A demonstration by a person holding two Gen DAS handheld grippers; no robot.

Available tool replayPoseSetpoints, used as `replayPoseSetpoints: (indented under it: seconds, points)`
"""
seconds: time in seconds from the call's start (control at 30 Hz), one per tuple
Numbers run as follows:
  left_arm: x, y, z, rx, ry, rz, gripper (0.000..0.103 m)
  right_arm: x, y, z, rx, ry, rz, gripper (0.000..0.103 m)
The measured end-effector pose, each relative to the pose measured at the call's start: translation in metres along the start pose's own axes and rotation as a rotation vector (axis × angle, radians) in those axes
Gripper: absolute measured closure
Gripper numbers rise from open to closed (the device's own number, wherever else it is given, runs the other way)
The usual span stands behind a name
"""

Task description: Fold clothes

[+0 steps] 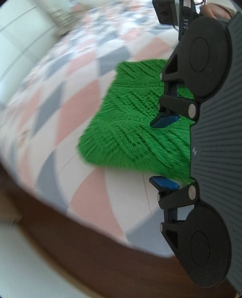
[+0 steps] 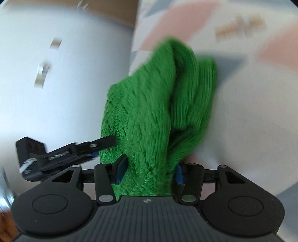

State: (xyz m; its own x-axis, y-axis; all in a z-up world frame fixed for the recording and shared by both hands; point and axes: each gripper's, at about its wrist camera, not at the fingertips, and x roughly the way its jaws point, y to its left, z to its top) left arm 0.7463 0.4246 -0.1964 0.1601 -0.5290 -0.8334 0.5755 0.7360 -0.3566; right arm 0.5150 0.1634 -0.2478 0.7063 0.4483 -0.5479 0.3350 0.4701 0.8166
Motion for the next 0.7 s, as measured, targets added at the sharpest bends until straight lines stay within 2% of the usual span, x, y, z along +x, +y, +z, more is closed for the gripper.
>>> replayPoseSetpoints:
  seconds: [0.07,0.13,0.2,0.27,0.33,0.4,0.47,0.53,0.57,0.6,0.63,0.67,0.7]
  points:
    - [-0.035,0.009,-0.030,-0.113,-0.071,0.000,0.049,-0.024,0.000,0.015,-0.065,-0.002,-0.043,0.047]
    - [-0.060,0.008,-0.066,-0.206,-0.107,0.009,0.049,-0.047,0.000,0.031,-0.120,-0.013,-0.087,0.046]
    - [-0.073,-0.001,-0.101,-0.270,-0.110,0.013,0.049,-0.061,-0.003,0.050,-0.135,-0.034,-0.100,0.046]
    - [-0.072,-0.011,-0.133,-0.345,-0.092,-0.001,0.048,-0.067,-0.014,0.071,-0.112,-0.045,-0.076,0.046]
    - [-0.062,-0.014,-0.158,-0.477,-0.077,-0.060,0.044,-0.048,-0.020,0.081,-0.086,-0.037,-0.050,0.046]
    - [-0.048,-0.015,-0.179,-0.611,-0.080,-0.130,0.043,-0.024,-0.027,0.092,-0.067,-0.014,-0.075,0.047]
    - [-0.032,-0.018,-0.193,-0.700,-0.094,-0.165,0.044,-0.008,-0.030,0.095,-0.053,0.009,-0.089,0.057]
    - [-0.020,-0.022,-0.198,-0.745,-0.101,-0.141,0.064,0.000,-0.023,0.088,-0.087,0.019,-0.110,0.080]
    - [-0.018,-0.024,-0.200,-0.756,-0.112,-0.125,0.080,-0.001,-0.021,0.086,-0.115,0.016,-0.114,0.081]
    - [-0.021,-0.029,-0.201,-0.750,-0.136,-0.107,0.083,-0.006,-0.017,0.083,-0.155,0.007,-0.111,0.085]
    - [-0.025,-0.035,-0.202,-0.727,-0.161,-0.083,0.092,-0.012,-0.011,0.080,-0.209,-0.006,-0.107,0.087]
    - [-0.030,-0.044,-0.203,-0.677,-0.188,-0.049,0.097,-0.018,-0.006,0.078,-0.270,-0.020,-0.105,0.087]
    - [-0.034,-0.053,-0.204,-0.631,-0.203,-0.012,0.096,-0.023,-0.003,0.075,-0.325,-0.031,-0.112,0.088]
